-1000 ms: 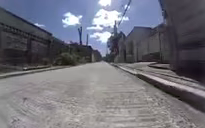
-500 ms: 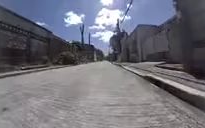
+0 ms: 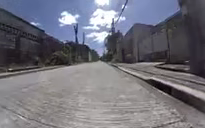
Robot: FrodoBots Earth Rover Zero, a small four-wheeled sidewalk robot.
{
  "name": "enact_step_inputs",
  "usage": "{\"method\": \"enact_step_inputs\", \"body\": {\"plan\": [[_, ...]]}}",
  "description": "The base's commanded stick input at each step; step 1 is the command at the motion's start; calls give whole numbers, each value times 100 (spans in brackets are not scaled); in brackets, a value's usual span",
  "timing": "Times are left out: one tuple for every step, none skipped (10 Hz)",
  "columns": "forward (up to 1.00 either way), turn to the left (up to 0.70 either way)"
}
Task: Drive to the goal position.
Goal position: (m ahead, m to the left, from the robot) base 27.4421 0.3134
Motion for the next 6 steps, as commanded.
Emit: {"method": "enact_step_inputs", "body": {"plan": [[100, 2], [100, 0], [100, 0], [100, 0], [100, 0], [100, 0]]}}
